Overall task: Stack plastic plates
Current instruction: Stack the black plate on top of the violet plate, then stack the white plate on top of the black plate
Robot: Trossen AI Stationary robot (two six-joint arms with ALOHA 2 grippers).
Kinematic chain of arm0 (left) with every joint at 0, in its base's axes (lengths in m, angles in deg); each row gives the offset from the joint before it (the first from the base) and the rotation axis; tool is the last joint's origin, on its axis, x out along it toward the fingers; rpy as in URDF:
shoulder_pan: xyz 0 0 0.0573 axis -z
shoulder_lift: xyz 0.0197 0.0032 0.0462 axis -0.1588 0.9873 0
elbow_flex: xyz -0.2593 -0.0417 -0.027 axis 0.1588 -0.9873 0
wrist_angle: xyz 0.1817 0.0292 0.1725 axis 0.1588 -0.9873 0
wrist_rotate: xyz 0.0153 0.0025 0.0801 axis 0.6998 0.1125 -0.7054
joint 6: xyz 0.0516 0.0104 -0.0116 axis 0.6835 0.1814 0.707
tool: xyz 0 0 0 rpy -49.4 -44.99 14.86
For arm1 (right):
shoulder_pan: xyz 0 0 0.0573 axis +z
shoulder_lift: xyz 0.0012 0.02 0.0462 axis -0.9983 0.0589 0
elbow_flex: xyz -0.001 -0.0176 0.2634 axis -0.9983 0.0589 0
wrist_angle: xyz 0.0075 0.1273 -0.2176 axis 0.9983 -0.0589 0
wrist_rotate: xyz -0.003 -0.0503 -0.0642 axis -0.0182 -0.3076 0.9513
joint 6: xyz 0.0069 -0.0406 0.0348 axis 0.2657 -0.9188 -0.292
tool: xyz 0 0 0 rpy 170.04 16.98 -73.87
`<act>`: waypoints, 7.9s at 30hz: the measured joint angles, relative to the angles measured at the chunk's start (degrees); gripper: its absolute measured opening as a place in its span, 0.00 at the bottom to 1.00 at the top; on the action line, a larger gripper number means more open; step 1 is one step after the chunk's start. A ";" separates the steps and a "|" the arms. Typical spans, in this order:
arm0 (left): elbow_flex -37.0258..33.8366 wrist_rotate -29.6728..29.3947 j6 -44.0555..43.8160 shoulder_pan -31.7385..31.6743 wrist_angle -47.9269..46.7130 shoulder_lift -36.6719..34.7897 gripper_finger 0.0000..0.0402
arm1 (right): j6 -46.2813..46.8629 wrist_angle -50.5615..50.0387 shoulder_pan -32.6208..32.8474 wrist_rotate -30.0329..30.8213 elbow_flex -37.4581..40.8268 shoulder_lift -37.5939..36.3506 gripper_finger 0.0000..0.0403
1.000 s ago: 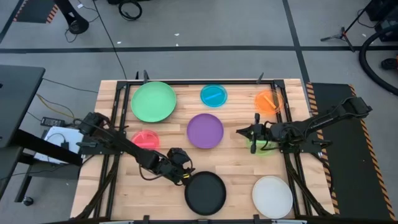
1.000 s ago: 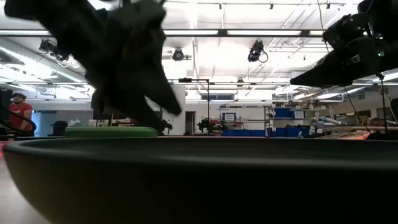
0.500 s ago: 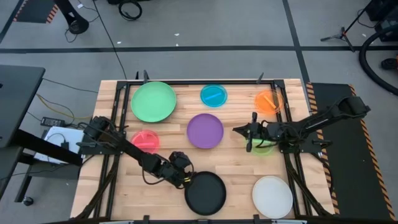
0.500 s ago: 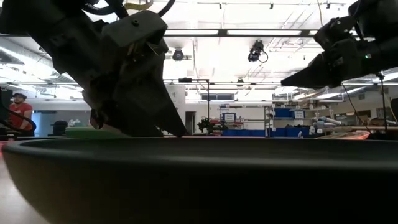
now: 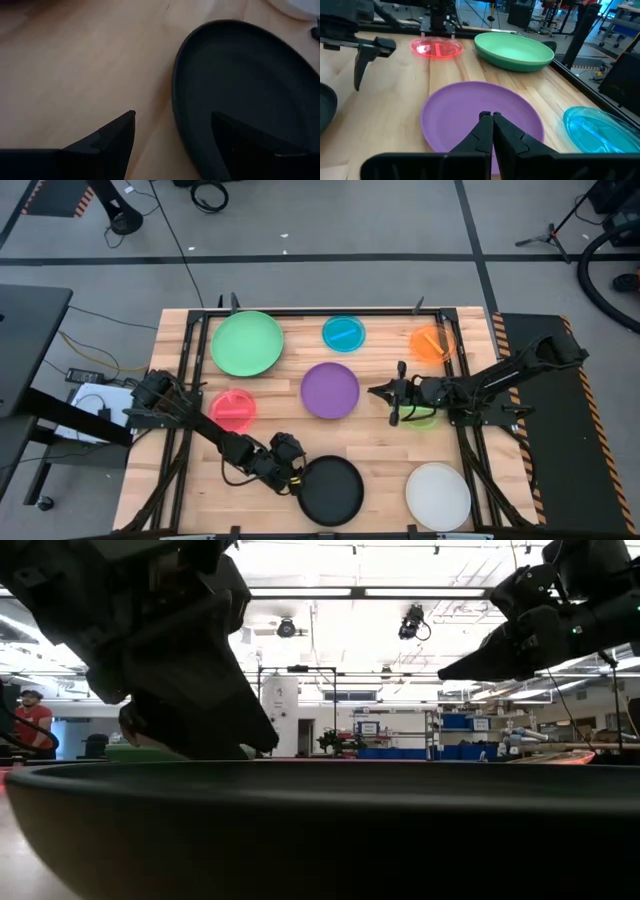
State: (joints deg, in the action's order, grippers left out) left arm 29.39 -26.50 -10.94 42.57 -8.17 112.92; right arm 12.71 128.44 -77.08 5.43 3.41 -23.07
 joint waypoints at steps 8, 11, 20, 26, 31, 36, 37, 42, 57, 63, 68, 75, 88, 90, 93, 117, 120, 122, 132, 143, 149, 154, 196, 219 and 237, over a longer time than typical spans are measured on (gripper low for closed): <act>0.02 -0.30 -1.48 0.27 2.20 -0.02 0.66 | 0.60 0.91 1.37 -0.16 -0.02 0.06 0.04; 0.02 -0.33 -1.58 0.64 0.54 -0.02 0.66 | 0.60 0.94 2.18 -0.16 -0.02 0.04 0.04; 0.02 -0.37 -5.88 0.80 -4.28 -0.02 0.66 | 1.83 0.89 4.36 -0.18 -0.02 0.04 0.05; 0.02 -0.30 -6.44 2.17 -1.23 -0.02 0.65 | 2.11 0.52 5.40 -0.18 -0.02 0.04 0.04; 0.05 -0.33 -7.72 2.57 -1.75 1.87 0.59 | 2.18 0.52 5.49 -0.18 -0.02 0.04 0.04; 0.15 -1.38 -8.19 2.57 2.32 5.06 0.53 | 3.70 0.53 5.51 -0.18 -0.02 0.04 0.04; 0.16 -1.29 -8.21 2.66 2.55 5.09 0.53 | 4.18 0.50 5.51 -0.18 -0.02 0.04 0.04; 0.08 -1.01 -8.47 3.25 2.67 4.68 0.50 | 4.67 0.50 5.51 -0.18 -0.02 0.04 0.04; 0.21 0.49 -8.83 2.56 2.23 4.70 0.04 | 4.58 0.84 5.51 -0.18 0.00 0.04 0.04; -0.11 1.71 -4.66 0.56 0.64 1.76 0.04 | 4.52 0.92 5.49 0.27 0.00 -0.18 0.04; -0.11 0.43 2.08 -3.51 -5.16 -5.83 0.04 | 4.50 0.93 5.49 0.30 0.02 -1.32 0.04; -0.09 -8.38 2.92 -16.01 -10.86 -12.56 0.04 | 5.59 0.93 5.49 0.33 0.04 -2.25 0.04; -0.04 -5.20 -9.14 -33.05 -10.94 -7.63 0.04 | 9.35 -0.92 6.90 -3.01 0.04 -1.07 0.04; -0.04 -4.45 -8.98 -33.02 -11.13 -7.52 0.05 | 8.71 -0.97 8.22 -3.11 0.04 0.03 0.04; 0.00 -3.07 -7.74 -32.28 -10.88 -7.56 0.05 | 6.86 -0.97 10.59 -3.19 0.04 1.66 0.04; 0.05 -8.01 -0.03 -26.25 -15.67 -11.48 0.47 | 31.18 -47.27 25.97 2.79 -25.07 12.46 0.24; 0.04 -10.22 -1.11 -22.64 -15.89 -11.56 0.48 | 39.85 -47.32 27.96 0.22 -25.07 13.63 0.24; 0.04 -11.48 -1.58 -19.85 -16.03 -11.54 0.48 | 45.85 -47.13 29.33 -2.28 -25.07 13.69 0.24; 0.04 -30.39 -4.57 -3.79 -11.88 -11.50 0.48 | 76.12 -62.00 37.13 -5.39 -35.03 20.50 0.16; 0.04 -40.41 -5.09 5.27 -8.07 -11.47 0.48 | 82.80 -98.91 36.34 -20.71 -62.22 40.41 0.11; 0.04 -40.39 -6.13 7.50 -8.18 -11.45 0.48 | 84.68 -96.04 36.53 -28.50 -62.65 44.03 0.23; 0.04 -40.38 -6.14 7.67 -8.18 -11.45 0.48 | 85.69 -91.61 36.83 -29.90 -62.64 45.62 0.36; 0.04 -40.32 -1.40 6.48 -8.21 -11.43 0.48 | 70.02 -85.31 37.48 -24.66 -62.42 45.35 0.04; 0.04 -33.64 22.95 11.25 0.53 -11.43 0.48 | -17.99 -83.49 8.32 -5.72 -62.50 37.23 0.03; 0.02 -33.64 17.96 7.64 -1.52 -11.43 0.48 | -26.41 -82.20 0.21 -5.69 -61.40 43.39 0.05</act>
State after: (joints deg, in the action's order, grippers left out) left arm 29.41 -60.14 7.02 50.21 -9.68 101.49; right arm -13.70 46.24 -76.87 -0.25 -57.99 20.32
